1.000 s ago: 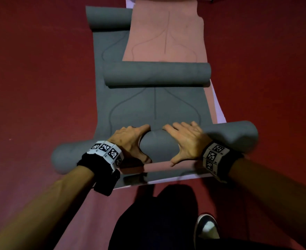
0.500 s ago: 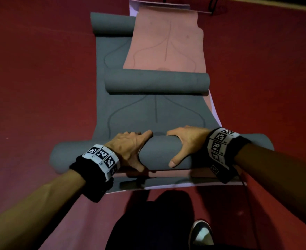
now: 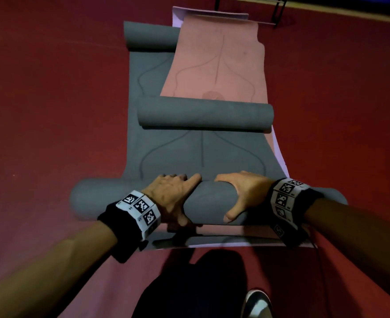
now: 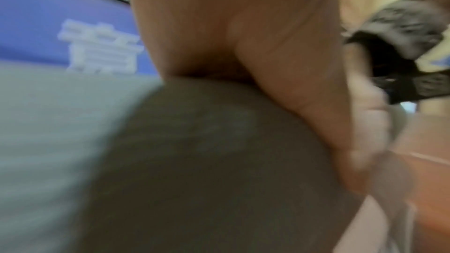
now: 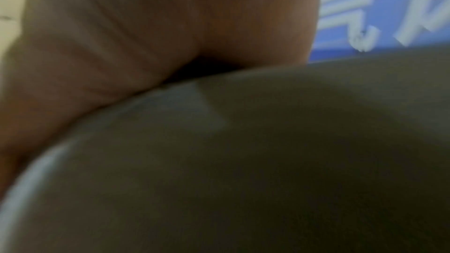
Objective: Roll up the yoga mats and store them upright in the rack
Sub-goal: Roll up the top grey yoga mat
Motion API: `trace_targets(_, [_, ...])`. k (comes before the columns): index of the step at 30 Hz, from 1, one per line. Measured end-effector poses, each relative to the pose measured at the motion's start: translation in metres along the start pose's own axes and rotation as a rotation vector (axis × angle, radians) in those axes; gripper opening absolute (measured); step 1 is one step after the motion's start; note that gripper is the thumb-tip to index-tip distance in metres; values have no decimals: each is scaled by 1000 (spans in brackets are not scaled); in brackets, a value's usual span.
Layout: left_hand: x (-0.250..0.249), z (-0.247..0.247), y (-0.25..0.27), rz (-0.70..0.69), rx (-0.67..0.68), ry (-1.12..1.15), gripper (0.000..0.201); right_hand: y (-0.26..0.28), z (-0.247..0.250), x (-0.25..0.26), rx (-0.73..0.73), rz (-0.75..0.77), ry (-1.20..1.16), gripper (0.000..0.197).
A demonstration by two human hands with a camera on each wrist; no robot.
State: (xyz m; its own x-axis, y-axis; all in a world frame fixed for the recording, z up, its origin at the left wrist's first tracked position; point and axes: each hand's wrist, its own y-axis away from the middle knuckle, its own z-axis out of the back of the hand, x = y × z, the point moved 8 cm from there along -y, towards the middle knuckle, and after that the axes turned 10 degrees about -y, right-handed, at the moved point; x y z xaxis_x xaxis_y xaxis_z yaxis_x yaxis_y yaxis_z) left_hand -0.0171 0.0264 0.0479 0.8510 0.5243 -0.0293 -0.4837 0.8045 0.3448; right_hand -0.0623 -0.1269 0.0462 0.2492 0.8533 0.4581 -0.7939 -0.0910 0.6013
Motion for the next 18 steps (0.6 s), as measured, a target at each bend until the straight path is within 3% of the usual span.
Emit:
trace_targets(4, [10,10,-11,-10,103,125,84,5,4,6,33,21,-14,77])
trace_targets(8, [26,12,-17,37,158,276,75,10,6,13,-174,137,376,117])
trace_targets(13, [19,13,-16,2,155,274,78,9,23,22,-111,117,281,86])
trace_targets(16, [5,13,-13,-44,91,119,97,6,24,17,-69,70,161,80])
trace_targets(18, [0,15,-14,-51,67,78,95,5,19,12,-28,61,74,76])
